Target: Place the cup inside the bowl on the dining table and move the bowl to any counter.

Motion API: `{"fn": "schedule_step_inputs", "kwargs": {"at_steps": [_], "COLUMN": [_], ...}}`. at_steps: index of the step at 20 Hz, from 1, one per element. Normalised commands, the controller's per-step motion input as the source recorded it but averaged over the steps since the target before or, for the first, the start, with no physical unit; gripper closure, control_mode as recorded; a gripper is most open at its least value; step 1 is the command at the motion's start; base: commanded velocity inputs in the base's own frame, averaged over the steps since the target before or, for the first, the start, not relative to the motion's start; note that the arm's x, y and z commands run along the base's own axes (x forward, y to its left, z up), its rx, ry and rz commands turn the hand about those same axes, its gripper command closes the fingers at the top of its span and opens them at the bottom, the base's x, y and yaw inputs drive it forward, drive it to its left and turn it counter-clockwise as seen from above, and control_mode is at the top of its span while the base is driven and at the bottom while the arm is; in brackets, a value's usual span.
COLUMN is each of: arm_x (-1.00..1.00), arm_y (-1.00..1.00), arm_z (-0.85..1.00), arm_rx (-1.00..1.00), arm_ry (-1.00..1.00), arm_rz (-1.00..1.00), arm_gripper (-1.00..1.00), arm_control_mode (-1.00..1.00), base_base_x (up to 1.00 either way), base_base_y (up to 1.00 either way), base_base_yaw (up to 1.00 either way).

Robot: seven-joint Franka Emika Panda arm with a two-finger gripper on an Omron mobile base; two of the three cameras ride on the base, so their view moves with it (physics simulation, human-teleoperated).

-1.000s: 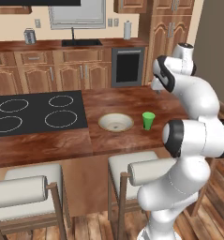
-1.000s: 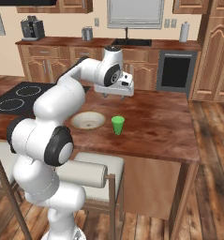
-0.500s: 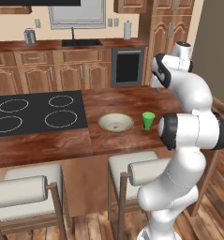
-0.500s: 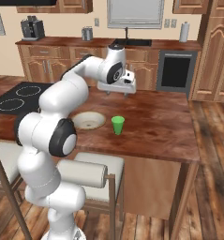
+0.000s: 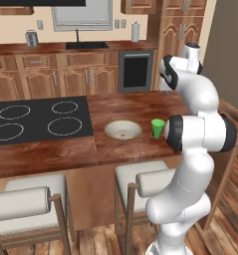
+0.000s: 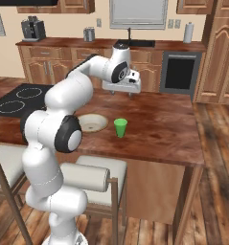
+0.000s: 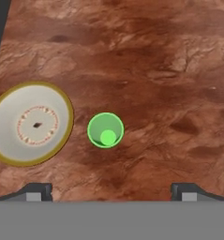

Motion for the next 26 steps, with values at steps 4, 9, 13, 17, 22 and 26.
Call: {"fn": "schedule_step_inputs", "kwargs": {"at_steps": [4,9,13,17,22,26], "arm_x": [0.24,0.02,0.00,0.00,0.00,0.00], "arm_y": [-0.06,-0.01,0.00,0.00,0.00,0.00], "arm_z": [0.00,-0.02,-0.16,-0.23,-0.25,-0.24], "arm_rx": [0.00,0.00,0.00,0.00,0.00,0.00], "arm_ry": [0.00,0.00,0.00,0.00,0.00,0.00], "arm_rz": [0.00,0.00,0.00,0.00,0.00,0.00], "arm_gripper": [-1.00,-1.00,-1.00,-1.00,-1.00,-1.00], "arm_control_mode": [-1.00,-1.00,-1.00,-1.00,-1.00,-1.00], "base_base_x": [0.00,0.00,0.00,0.00,0.00,0.00], "base_base_y": [0.00,0.00,0.00,0.00,0.00,0.00], "base_base_yaw": [0.00,0.00,0.00,0.00,0.00,0.00]}}
